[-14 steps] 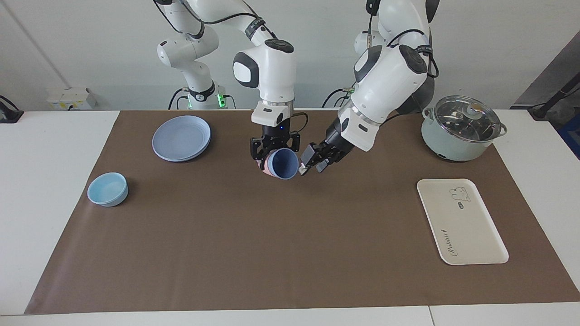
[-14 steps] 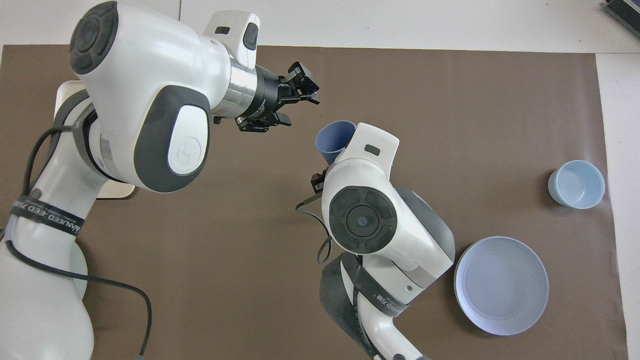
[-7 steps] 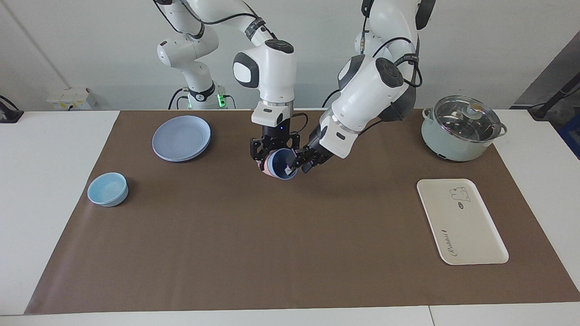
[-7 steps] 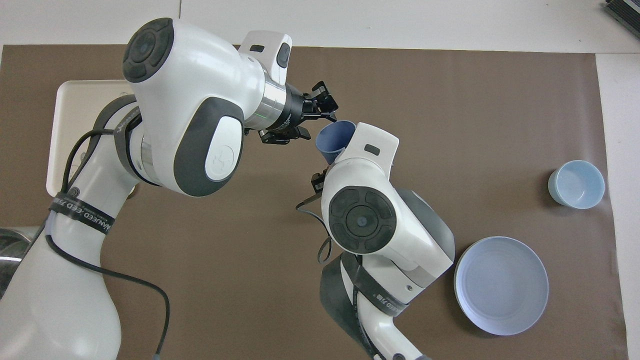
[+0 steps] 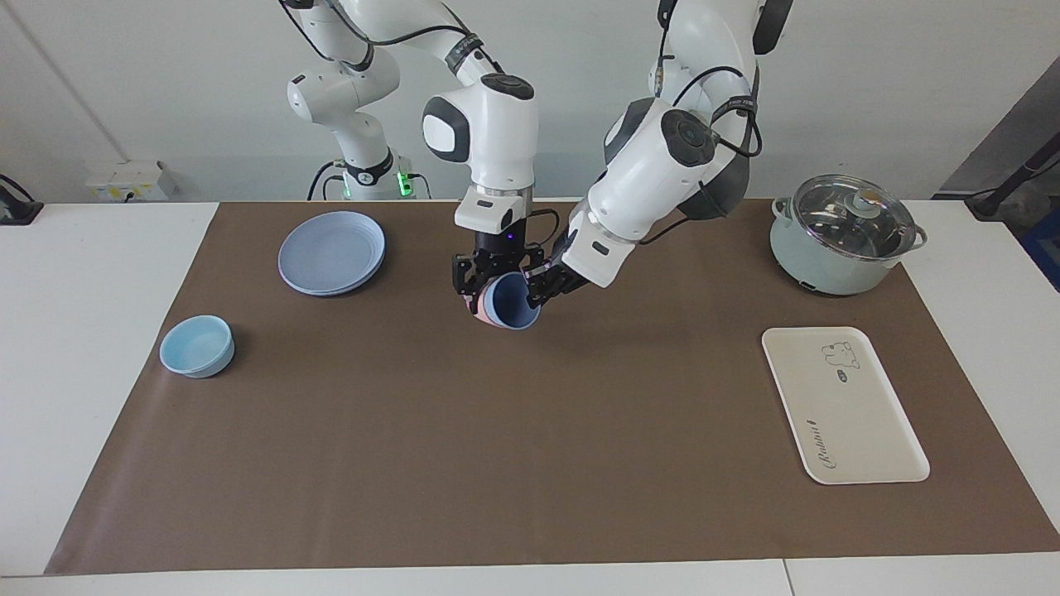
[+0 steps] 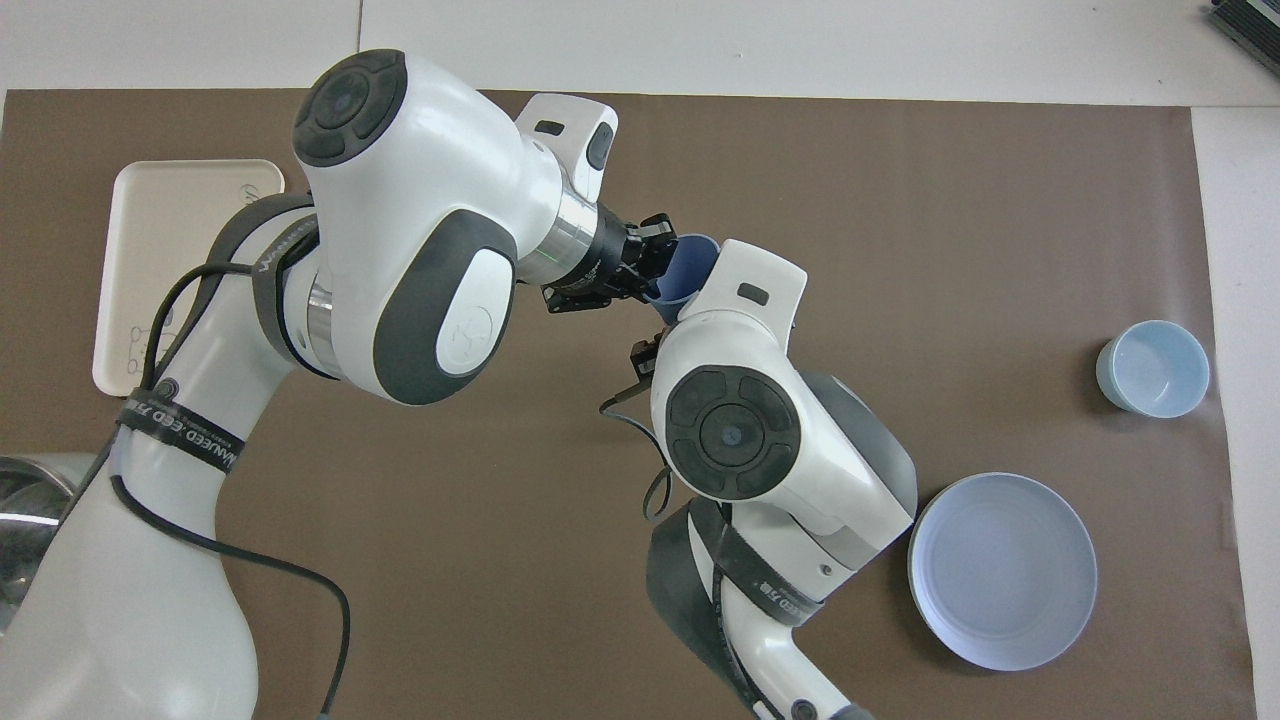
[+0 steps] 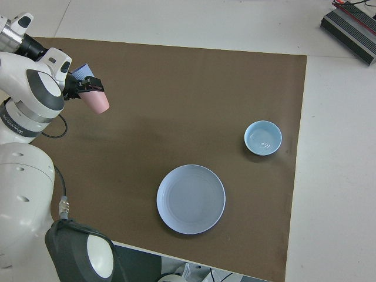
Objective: Place cup on tray
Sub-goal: 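Grasp the cup with the left gripper while the right gripper releases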
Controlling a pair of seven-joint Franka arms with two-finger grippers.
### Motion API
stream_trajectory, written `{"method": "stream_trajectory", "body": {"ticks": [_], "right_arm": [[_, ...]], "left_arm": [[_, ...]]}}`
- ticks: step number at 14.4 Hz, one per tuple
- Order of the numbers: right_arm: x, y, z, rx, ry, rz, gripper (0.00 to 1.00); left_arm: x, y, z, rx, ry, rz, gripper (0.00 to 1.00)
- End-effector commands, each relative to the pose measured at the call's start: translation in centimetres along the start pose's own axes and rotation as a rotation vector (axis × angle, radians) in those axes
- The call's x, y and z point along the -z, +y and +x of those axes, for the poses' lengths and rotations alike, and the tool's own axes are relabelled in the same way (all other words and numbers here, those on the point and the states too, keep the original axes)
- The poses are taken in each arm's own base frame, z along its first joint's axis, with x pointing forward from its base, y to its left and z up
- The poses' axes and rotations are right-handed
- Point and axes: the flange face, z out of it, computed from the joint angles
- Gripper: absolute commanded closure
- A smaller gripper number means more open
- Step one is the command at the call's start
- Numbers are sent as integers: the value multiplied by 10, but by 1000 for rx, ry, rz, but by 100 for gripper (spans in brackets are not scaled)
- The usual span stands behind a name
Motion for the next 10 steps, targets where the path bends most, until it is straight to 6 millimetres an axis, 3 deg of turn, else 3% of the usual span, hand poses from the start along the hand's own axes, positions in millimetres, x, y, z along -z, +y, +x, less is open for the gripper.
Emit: {"method": "stream_trajectory", "body": {"ticks": [1,5,7,10], "right_arm": [[2,-6,4,-7,16,-12,100],[2,-6,4,-6,15,-13,100],[2,-6,4,-6,16,-13,100],[1,-5,4,-6,15,-14,100]], "left_arm": [[4,0,-1,-35,-13,15,100],[20,5,13,-38,23,-1,100],[45,-1,35,-41,92,27,100],[84,-44,81,6,148,23,100]]}}
